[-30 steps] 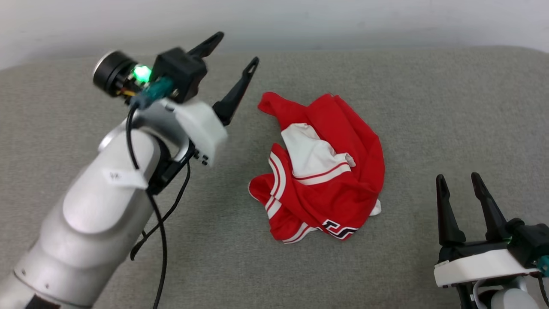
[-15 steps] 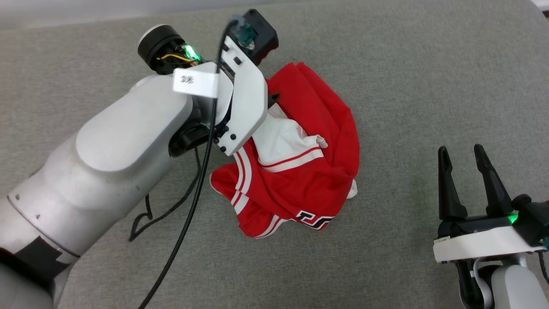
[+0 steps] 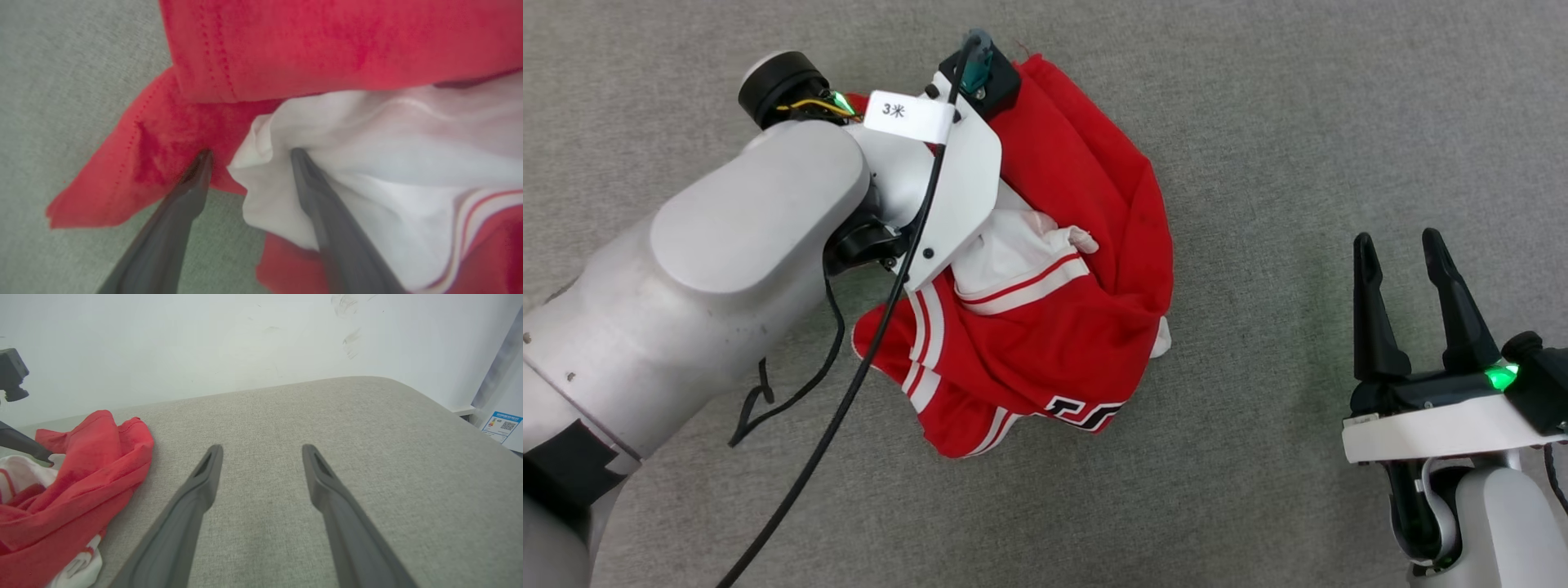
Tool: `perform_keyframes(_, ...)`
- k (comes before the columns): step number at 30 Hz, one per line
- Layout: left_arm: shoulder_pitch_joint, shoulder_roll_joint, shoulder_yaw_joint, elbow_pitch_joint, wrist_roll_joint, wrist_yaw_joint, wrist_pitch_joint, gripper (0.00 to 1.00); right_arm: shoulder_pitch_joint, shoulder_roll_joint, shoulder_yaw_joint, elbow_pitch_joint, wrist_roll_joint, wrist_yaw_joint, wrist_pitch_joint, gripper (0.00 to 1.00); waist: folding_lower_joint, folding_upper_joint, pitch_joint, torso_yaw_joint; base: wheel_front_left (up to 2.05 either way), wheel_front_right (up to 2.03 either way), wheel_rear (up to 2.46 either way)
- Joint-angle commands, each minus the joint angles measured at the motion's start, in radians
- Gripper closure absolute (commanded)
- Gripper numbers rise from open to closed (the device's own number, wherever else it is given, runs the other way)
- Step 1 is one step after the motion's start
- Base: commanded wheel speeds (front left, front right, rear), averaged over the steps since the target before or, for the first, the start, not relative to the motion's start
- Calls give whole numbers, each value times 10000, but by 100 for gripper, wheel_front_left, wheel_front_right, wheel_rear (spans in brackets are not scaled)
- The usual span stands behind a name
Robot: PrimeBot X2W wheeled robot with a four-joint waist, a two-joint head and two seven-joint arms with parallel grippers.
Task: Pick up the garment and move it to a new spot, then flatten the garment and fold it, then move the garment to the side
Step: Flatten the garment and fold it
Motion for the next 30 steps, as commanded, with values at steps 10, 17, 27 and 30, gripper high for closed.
perform_keyframes(10, 1361, 274, -360, -458, 255, -24, 937, 100, -343, 23, -59, -62, -13, -7, -24, 0, -1, 0, 247, -101, 0, 0, 0)
perform_keyframes(17, 136, -164, -113, -1113, 394, -7, -1009, 100, -98, 24, -144, -13, -270, -7, -24, 0, -1, 0, -290, 429, 0, 0, 0)
perform_keyframes(27, -579, 64, -42, -1715, -118, 2, -4228, 100, 454, 21, -339, 3, -792, -7, -25, 0, -1, 0, -1491, 1609, 0, 0, 0)
perform_keyframes(30, -360, 370, 127, -1735, -276, 2, -4964, 100, 642, 20, -418, 13, -883, -7, -25, 0, -1, 0, -1808, 1965, 0, 0, 0)
